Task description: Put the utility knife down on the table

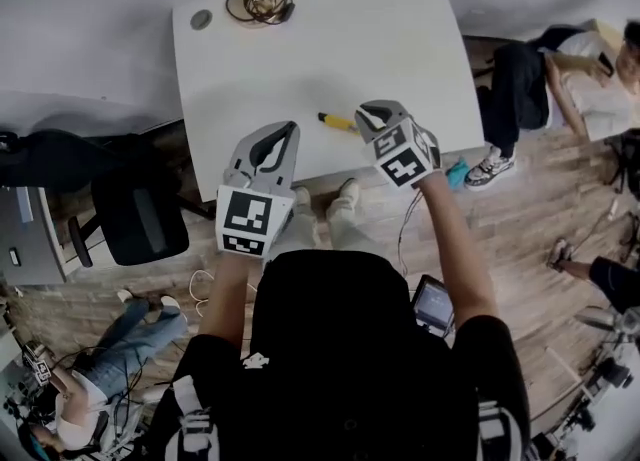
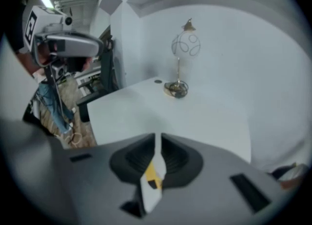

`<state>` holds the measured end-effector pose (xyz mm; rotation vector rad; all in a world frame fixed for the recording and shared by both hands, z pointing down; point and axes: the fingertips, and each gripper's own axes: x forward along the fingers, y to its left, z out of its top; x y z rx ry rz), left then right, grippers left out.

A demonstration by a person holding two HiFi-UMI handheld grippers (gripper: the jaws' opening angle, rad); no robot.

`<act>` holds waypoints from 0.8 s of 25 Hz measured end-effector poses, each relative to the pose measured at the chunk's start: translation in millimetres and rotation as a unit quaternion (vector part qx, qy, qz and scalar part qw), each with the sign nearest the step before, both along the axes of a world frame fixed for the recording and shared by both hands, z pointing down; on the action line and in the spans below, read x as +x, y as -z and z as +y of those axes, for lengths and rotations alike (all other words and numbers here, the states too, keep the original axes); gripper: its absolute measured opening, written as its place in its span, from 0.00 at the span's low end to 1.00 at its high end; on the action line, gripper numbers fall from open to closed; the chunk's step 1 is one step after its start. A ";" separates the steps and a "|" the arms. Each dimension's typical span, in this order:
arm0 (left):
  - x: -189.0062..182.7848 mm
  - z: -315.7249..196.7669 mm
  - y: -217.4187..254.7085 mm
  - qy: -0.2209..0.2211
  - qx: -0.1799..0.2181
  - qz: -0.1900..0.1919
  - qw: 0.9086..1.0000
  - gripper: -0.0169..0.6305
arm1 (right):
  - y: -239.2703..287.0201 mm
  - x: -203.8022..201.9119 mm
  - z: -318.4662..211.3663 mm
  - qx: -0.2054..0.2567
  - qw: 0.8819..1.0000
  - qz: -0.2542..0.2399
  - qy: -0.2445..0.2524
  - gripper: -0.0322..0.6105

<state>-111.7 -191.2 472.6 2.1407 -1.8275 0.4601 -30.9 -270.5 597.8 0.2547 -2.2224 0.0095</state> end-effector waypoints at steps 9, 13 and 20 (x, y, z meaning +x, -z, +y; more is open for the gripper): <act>6.6 -16.9 40.8 -0.021 0.044 -0.011 0.999 0.05 | 75.6 11.9 -10.5 0.023 0.994 -0.080 -0.067 0.11; 9.2 -21.0 59.6 -0.027 0.063 -0.009 0.998 0.05 | 113.0 14.6 -10.8 0.045 0.989 -0.116 -0.085 0.11; 13.6 -32.0 96.5 -0.039 0.101 -0.011 0.994 0.05 | 191.8 17.0 -18.9 0.089 0.966 -0.210 -0.125 0.11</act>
